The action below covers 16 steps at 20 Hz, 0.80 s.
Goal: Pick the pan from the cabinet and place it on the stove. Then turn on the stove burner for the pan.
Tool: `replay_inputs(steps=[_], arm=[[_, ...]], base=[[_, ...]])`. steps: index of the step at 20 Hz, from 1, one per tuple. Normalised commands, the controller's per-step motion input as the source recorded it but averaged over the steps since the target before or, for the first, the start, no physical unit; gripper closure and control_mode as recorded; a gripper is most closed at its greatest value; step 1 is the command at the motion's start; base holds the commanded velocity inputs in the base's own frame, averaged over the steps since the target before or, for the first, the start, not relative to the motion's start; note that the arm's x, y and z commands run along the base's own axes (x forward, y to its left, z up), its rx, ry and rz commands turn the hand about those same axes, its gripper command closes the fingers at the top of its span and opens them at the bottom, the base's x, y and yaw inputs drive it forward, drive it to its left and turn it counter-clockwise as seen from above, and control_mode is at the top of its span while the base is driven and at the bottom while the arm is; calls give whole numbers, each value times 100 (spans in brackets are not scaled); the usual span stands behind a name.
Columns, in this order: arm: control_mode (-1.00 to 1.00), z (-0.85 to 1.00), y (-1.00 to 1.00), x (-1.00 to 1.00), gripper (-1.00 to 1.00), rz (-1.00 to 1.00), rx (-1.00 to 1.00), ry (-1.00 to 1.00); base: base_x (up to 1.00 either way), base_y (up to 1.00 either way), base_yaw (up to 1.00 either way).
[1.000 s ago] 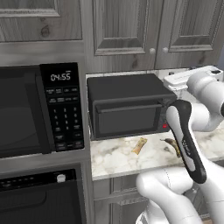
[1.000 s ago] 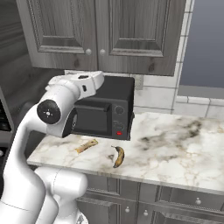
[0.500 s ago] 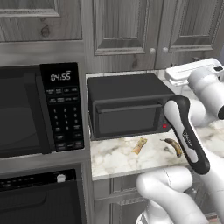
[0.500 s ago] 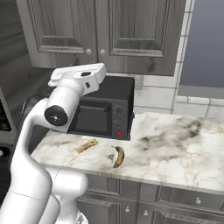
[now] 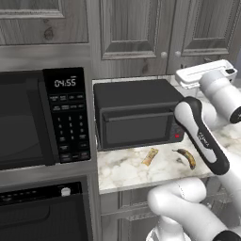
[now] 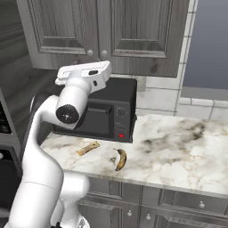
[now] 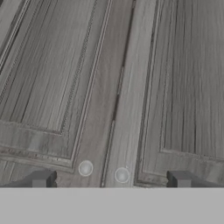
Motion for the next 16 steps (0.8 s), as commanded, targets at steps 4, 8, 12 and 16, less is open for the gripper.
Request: replay_inputs(steps=[4, 8, 12, 16], arm=[[-100, 0, -9, 29, -100, 5, 0, 0], [-100, 0, -3, 30, -100, 2, 0, 0], [-100, 0, -2, 32, -100, 0, 0, 0], [-100, 0, 0, 35, -100, 0, 0, 0]], base=[[0, 0, 0], [0, 0, 0], [0, 0, 0], [0, 0, 0]])
